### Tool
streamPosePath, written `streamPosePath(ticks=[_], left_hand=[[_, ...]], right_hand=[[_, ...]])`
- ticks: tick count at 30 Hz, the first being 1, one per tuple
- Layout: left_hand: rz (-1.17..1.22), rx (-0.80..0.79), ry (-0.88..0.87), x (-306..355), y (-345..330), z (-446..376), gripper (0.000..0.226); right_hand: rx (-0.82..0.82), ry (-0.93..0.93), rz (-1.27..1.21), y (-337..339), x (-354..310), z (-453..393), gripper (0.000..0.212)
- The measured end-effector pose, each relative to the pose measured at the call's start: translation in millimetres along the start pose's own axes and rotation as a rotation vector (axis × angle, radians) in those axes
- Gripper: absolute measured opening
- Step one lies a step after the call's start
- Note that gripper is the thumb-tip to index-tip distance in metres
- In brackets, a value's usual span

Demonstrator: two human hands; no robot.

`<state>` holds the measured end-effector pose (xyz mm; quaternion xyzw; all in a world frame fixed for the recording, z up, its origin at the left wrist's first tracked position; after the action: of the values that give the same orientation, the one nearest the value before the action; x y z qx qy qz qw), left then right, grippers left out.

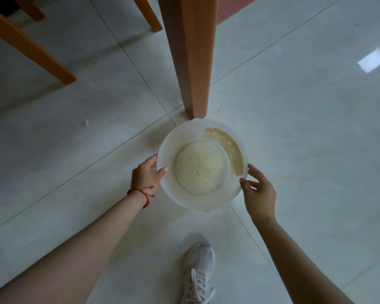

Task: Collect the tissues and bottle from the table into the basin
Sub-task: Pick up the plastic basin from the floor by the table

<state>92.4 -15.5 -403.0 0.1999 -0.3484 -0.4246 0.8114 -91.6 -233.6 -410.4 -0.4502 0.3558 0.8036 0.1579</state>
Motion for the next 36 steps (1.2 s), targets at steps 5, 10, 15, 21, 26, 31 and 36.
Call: streamPosePath(ticks=[5, 10, 15, 21, 26, 31, 36], left_hand=[[0.038, -0.003, -0.018, -6.7, 7.9, 17.5, 0.041], [0.110, -0.029, -0.024, -11.1, 12.4, 47.2, 0.043], [0.201, -0.049, -0.035, 3.6, 24.5, 100.4, 0.046], [0.266, -0.098, -0.047, 40.7, 50.1, 183.2, 0.048], [0.287, -0.120, -0.064, 71.2, 79.8, 253.8, 0.050], [0.292, -0.122, -0.098, 109.0, 112.4, 315.2, 0.048], [0.292, -0.100, -0.160, 143.8, 149.9, 365.3, 0.046]], right_hand=[[0.007, -0.001, -0.044, 11.5, 0.0, 13.3, 0.041], [0.006, 0.007, -0.062, 33.9, -7.9, 35.1, 0.041], [0.045, 0.022, -0.078, 80.7, -34.2, 71.2, 0.041], [0.114, 0.002, -0.136, 146.5, -80.1, 119.6, 0.041], [0.161, 0.001, -0.162, 200.6, -131.2, 155.0, 0.040], [0.197, 0.031, -0.190, 251.2, -190.0, 183.4, 0.037], [0.223, 0.045, -0.225, 292.1, -245.5, 203.8, 0.031]])
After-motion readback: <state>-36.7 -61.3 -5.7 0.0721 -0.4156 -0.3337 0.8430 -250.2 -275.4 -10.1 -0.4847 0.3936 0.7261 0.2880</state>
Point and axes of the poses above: each hand's wrist, its own z-axis away from the middle knuckle, its own y-axis out of the back of the hand, x = y × z, the point moved 7 cm from there along -z, towards the middle knuckle, and after that the axes turned 15 degrees about y, right-handed, at the moved point
